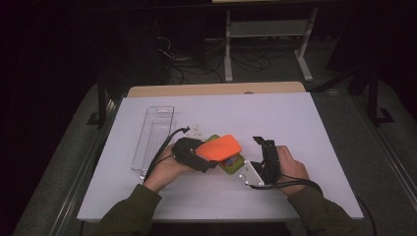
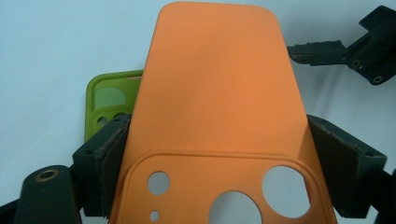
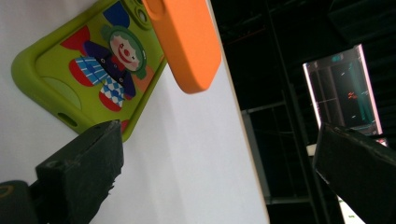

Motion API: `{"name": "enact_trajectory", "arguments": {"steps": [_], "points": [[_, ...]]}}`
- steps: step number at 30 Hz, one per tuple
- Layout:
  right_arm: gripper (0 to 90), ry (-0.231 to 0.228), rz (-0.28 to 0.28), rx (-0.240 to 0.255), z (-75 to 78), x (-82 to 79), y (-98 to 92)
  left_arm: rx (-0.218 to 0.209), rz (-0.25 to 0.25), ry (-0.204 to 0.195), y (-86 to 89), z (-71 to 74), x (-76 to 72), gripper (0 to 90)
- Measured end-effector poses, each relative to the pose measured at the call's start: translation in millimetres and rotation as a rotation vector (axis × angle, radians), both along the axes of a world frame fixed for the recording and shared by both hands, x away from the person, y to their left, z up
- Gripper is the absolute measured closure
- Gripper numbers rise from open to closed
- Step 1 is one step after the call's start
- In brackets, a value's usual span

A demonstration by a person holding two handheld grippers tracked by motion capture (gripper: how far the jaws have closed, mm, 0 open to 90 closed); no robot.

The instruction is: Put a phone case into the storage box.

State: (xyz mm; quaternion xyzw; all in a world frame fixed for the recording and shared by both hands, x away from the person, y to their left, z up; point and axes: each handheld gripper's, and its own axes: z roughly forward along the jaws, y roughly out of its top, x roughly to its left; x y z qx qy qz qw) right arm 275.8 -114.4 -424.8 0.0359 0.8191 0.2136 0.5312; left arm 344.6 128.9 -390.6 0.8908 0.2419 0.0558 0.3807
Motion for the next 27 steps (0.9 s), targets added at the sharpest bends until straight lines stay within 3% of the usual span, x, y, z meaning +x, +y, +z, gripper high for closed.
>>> {"name": "enact_trajectory", "arguments": {"steps": [3,4,5,7,16,17,18,20,27], "points": [[1.2,-0.024,0.008,-0.023,0.4,-1.1,1.6,-0.026,0.009,0.018,-2.0,-0.1,-1.9,15.3],[1.2,-0.027,0.009,-0.020,0.1,-1.5,2.6,-0.012,-0.005,0.017,-1.4,1.0,-1.6,15.3],[1.2,-0.032,0.013,-0.036,0.5,-2.1,3.0,-0.037,0.015,0.014,-3.6,0.4,-2.9,15.3],[1.3,-0.042,0.020,-0.042,-0.8,-3.0,4.5,-0.020,-0.002,0.006,-3.8,2.0,-2.9,15.3],[1.3,-0.080,0.044,-0.060,-1.4,-6.5,12.2,-0.037,0.000,0.013,-10.9,2.3,-7.6,15.3],[1.3,-0.082,0.046,-0.060,-1.9,-7.1,13.2,-0.021,-0.013,0.010,-10.4,3.0,-7.4,15.3],[1.3,-0.105,0.060,-0.074,-0.7,-6.5,14.3,-0.036,-0.004,0.014,-11.8,2.6,-8.4,15.3],[1.3,-0.090,0.055,-0.078,-2.1,-8.4,16.0,-0.009,-0.026,0.005,-10.8,4.0,-7.6,15.3],[1.4,-0.123,0.079,-0.099,-2.5,-10.9,22.7,-0.032,-0.020,0.007,-15.3,4.1,-10.9,15.3]]}}
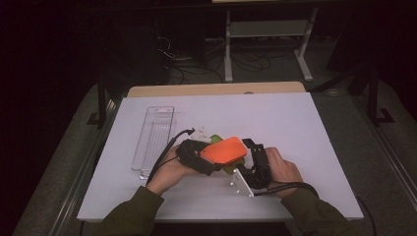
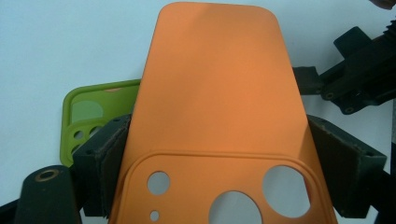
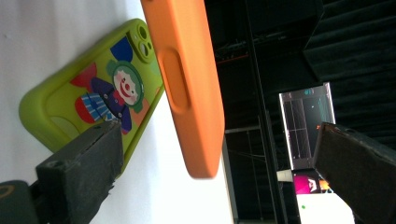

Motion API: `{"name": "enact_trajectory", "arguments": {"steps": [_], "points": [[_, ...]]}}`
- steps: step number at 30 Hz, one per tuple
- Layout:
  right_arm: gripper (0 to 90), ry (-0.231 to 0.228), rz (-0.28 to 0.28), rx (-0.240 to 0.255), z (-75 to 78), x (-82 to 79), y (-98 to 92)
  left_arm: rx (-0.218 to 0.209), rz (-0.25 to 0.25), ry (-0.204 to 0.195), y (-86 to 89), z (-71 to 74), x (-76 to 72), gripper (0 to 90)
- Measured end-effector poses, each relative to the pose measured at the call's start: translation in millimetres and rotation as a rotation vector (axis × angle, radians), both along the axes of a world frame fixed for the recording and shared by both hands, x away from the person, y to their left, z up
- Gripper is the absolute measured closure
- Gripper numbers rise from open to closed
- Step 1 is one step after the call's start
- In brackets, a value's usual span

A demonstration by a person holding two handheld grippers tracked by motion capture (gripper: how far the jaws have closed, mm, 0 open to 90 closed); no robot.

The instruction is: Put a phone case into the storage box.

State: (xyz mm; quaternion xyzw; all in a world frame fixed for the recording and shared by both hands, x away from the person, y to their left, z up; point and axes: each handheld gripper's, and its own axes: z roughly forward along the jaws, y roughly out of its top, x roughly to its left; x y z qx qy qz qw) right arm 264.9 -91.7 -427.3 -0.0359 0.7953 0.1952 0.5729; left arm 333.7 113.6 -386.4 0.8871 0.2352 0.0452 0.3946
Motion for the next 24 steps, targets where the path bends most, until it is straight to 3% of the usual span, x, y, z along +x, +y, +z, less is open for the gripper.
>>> {"name": "enact_trajectory", "arguments": {"steps": [2,4,7,8,11,12,13,17,24], "points": [[1.5,-0.019,0.008,-0.016,0.5,-0.5,1.7,0.006,-0.006,-0.002,-0.7,0.5,-0.5,15.3],[2.9,-0.025,-0.002,0.022,-2.3,-1.6,4.5,0.001,-0.006,-0.003,-1.5,0.4,-0.9,15.3],[5.1,-0.049,-0.001,0.019,0.2,-2.4,6.5,0.013,-0.014,-0.005,-1.2,0.9,-1.2,15.3],[5.4,-0.042,-0.005,0.013,0.6,-3.3,7.1,-0.002,-0.006,0.002,-2.3,0.5,-2.0,15.3],[5.6,-0.028,-0.002,0.003,-0.7,-4.5,9.5,0.005,-0.014,-0.005,-2.5,1.1,-2.3,15.3],[6.9,-0.037,0.000,-0.003,-0.4,-5.0,10.4,0.022,-0.030,-0.008,-1.8,1.8,-1.5,15.3],[9.0,-0.055,0.005,0.003,-0.5,-5.4,11.3,0.002,-0.013,-0.001,-3.5,1.2,-2.9,15.3],[15.0,-0.084,0.016,-0.010,0.1,-8.2,14.1,0.001,-0.013,0.000,-4.3,0.9,-3.7,15.3],[25.9,-0.096,0.027,-0.044,-3.2,-10.2,16.0,0.019,-0.037,-0.008,-3.5,1.2,-2.5,15.3]]}}
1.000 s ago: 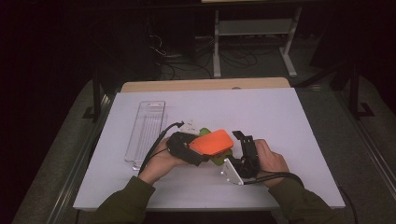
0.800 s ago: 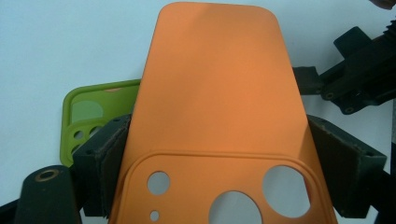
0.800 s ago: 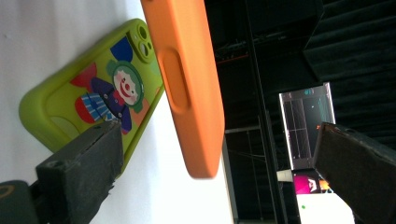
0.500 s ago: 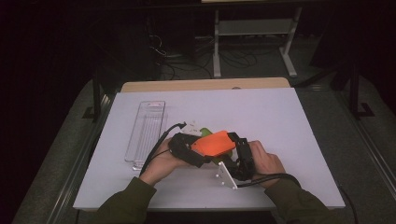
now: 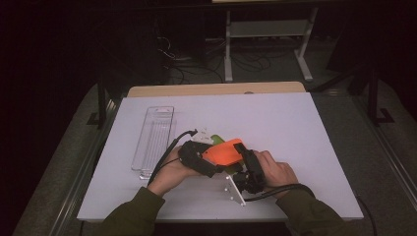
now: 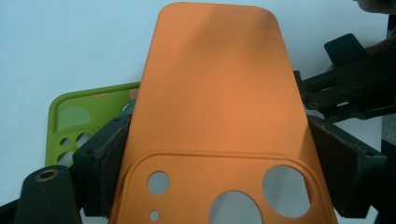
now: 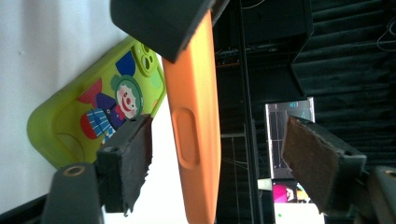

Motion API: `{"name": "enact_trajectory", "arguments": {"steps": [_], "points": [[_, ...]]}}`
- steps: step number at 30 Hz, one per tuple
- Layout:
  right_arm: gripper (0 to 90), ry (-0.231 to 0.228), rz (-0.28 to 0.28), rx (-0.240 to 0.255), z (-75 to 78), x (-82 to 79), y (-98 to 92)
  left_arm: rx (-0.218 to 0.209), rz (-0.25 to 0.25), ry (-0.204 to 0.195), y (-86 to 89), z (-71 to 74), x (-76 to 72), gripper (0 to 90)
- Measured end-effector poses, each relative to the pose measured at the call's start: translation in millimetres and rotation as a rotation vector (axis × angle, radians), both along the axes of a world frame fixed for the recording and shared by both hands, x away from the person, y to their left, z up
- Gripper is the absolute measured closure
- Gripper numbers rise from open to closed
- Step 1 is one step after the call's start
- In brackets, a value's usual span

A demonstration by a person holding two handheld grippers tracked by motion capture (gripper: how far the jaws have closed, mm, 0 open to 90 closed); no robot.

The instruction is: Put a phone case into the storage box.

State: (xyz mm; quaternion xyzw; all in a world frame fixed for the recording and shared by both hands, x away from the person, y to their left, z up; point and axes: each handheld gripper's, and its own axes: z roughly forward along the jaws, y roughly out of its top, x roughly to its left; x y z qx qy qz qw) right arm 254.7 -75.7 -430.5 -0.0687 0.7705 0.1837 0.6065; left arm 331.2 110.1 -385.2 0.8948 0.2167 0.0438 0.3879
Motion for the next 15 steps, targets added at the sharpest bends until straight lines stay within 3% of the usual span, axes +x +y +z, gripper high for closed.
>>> {"name": "enact_trajectory", "arguments": {"steps": [2,15], "points": [[28.7,0.015,0.004,-0.005,-0.3,-1.2,0.9,-0.019,0.014,0.007,-1.4,-0.9,-1.1,15.3],[50.7,-0.005,0.028,-0.014,-2.9,-2.7,1.4,-0.015,0.009,0.010,-1.7,-1.1,-1.4,15.3]]}}
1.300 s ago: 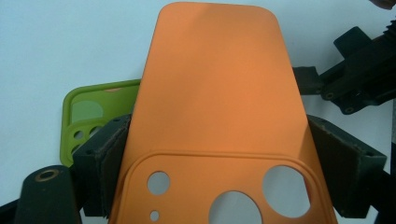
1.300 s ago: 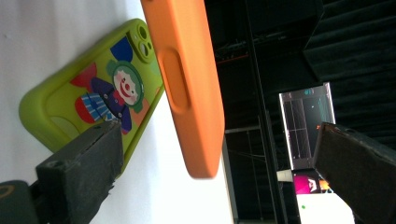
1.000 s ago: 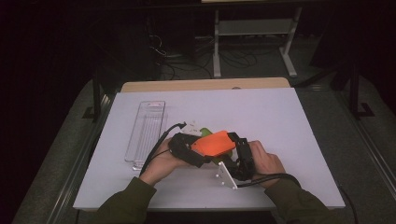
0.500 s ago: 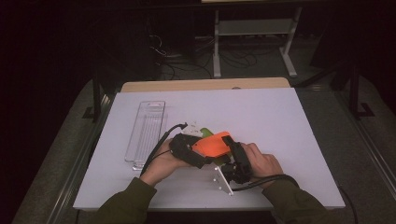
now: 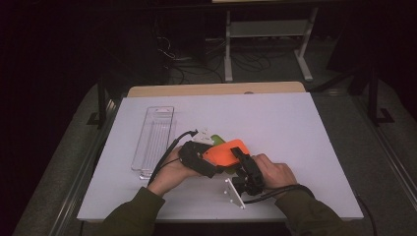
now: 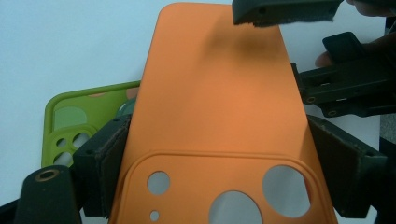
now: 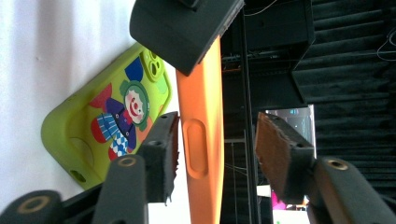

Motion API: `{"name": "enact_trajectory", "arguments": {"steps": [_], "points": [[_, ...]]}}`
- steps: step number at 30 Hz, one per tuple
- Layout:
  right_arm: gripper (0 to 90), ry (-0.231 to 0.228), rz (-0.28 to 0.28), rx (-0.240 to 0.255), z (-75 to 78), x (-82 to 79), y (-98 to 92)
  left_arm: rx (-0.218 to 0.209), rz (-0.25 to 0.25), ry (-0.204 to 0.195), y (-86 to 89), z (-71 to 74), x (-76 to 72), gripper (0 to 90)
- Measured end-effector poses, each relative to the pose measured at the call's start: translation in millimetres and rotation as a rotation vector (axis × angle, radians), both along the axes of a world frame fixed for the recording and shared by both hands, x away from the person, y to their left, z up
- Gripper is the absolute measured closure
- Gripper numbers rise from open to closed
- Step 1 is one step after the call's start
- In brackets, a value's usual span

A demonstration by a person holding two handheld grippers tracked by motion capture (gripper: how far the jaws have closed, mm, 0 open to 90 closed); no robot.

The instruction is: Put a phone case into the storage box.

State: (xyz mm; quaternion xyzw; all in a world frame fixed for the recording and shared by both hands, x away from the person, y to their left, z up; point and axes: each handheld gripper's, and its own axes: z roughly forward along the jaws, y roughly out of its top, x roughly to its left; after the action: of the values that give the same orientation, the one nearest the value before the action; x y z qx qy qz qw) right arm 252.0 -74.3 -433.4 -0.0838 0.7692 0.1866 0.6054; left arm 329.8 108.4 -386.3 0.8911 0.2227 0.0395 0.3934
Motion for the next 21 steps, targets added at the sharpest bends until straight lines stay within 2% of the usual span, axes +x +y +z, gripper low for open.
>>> {"name": "enact_trajectory", "arguments": {"steps": [8,10,11,15,17,21], "points": [[62.2,0.013,0.006,-0.010,0.3,-1.2,0.2,-0.002,0.001,0.001,0.2,0.0,0.4,15.3],[63.2,0.013,0.008,-0.011,0.3,-1.2,0.3,-0.003,0.000,-0.001,0.4,0.1,0.7,15.3],[65.3,0.015,0.009,-0.015,-0.1,-1.6,0.5,0.013,-0.012,-0.006,1.7,1.0,1.6,15.3],[67.4,0.011,0.011,-0.022,-0.5,-1.8,0.9,0.012,-0.012,-0.005,1.8,1.1,1.5,15.3],[68.9,0.009,0.012,-0.026,-0.5,-1.9,1.0,-0.010,0.004,0.004,0.8,0.5,0.7,15.3],[71.8,0.011,0.011,-0.033,-0.6,-2.6,1.3,-0.015,0.006,0.006,1.4,1.0,1.0,15.3]]}}
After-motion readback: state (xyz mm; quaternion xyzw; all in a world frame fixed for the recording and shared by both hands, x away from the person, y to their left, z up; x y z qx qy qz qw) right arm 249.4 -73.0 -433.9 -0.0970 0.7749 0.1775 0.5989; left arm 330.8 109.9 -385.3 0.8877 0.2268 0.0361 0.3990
